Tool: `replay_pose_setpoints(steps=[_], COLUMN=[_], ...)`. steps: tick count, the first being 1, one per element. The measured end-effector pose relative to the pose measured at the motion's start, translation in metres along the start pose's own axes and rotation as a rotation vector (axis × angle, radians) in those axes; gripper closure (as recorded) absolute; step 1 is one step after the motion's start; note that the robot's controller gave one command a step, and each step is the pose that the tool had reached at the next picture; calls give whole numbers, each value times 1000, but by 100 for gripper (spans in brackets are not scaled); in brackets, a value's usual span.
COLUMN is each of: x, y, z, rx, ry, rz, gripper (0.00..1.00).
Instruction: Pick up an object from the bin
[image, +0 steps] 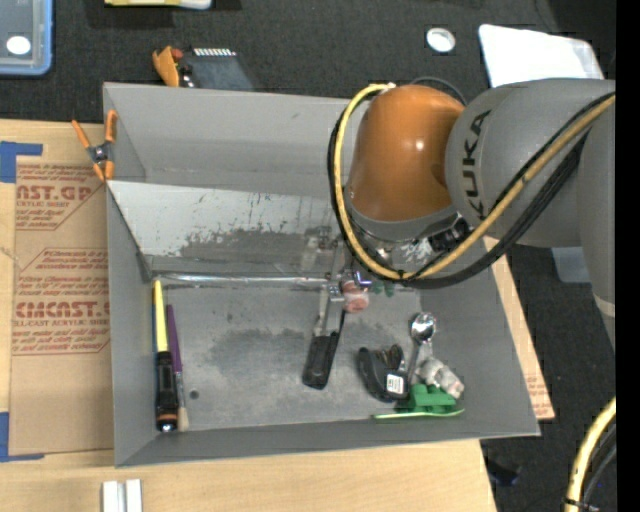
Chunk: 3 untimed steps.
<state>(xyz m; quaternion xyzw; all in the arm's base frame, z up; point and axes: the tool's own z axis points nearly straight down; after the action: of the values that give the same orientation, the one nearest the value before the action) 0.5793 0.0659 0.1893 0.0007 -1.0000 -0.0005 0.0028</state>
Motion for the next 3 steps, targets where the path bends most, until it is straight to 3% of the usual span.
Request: replay_pose_setpoints(steps=[1, 2, 3], x=[-2, 9, 41], y=[0, -21, -35], z=[-5, 19, 49], rx=[-1, 1, 1], ry=[-8, -9, -11], rz=[1, -367, -483], gripper=[0, 0, 0])
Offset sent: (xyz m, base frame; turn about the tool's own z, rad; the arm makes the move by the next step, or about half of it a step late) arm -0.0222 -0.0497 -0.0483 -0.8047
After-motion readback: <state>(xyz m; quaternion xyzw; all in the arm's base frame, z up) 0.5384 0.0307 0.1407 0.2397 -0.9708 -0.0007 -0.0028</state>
